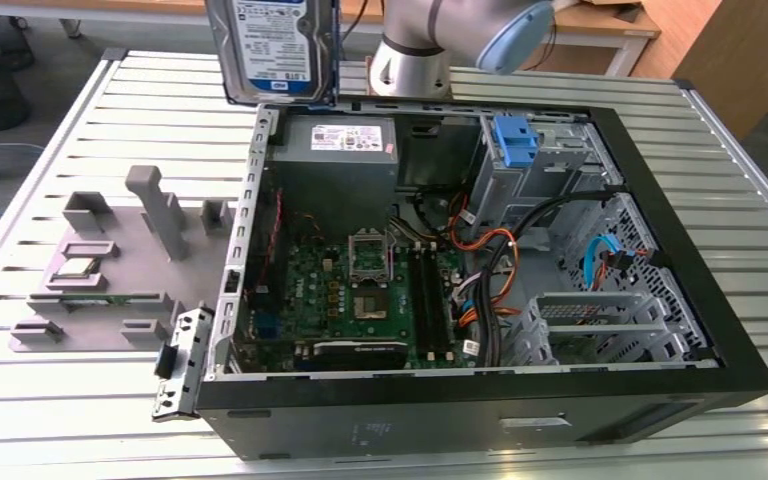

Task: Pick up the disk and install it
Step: 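Pick up the disk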

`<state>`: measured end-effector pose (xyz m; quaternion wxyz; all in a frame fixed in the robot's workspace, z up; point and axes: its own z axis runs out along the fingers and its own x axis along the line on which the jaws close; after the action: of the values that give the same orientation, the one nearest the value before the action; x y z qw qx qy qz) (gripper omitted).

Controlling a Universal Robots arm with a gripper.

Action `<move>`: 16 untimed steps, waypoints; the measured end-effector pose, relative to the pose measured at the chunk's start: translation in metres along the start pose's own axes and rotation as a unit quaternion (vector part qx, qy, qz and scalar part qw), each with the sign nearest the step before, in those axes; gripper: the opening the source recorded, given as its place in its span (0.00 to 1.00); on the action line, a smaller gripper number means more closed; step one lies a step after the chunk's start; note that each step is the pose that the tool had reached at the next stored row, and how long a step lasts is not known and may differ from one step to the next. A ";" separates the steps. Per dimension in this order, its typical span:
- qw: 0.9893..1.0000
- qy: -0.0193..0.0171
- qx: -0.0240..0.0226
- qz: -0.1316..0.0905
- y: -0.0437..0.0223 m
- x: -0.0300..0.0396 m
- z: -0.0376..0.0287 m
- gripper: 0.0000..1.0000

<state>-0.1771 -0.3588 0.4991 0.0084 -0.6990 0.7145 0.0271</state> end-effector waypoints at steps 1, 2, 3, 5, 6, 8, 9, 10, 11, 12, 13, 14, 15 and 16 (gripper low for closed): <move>1.000 0.000 0.000 0.000 -0.0038 -0.0001 -0.0001 0.35; 1.000 0.000 0.000 0.000 -0.0078 -0.0002 -0.0001 0.35; 1.000 0.000 0.000 0.000 -0.0121 -0.0003 -0.0003 0.35; 1.000 0.000 0.000 0.000 -0.0210 -0.0005 -0.0004 0.35; 1.000 0.000 0.000 0.000 -0.0252 -0.0005 -0.0004 0.35; 1.000 0.000 0.000 0.000 -0.0337 -0.0008 -0.0007 0.35; 1.000 0.000 0.000 0.000 -0.0380 -0.0008 -0.0007 0.35; 1.000 0.000 0.000 0.000 -0.0423 -0.0009 -0.0008 0.35; 1.000 0.000 0.000 0.000 -0.0465 -0.0011 -0.0010 0.35; 1.000 0.000 0.000 0.000 -0.0511 -0.0011 -0.0010 0.35; 1.000 0.000 0.000 0.000 -0.0554 -0.0012 -0.0011 0.35; 1.000 0.000 0.000 0.000 -0.0596 -0.0013 -0.0012 0.35; 1.000 0.000 0.000 0.000 -0.0639 -0.0014 -0.0013 0.35; 1.000 0.000 0.000 0.000 -0.0681 -0.0015 -0.0014 0.35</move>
<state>-0.1090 -0.3588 0.4987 0.0084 -0.6990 0.7145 0.0271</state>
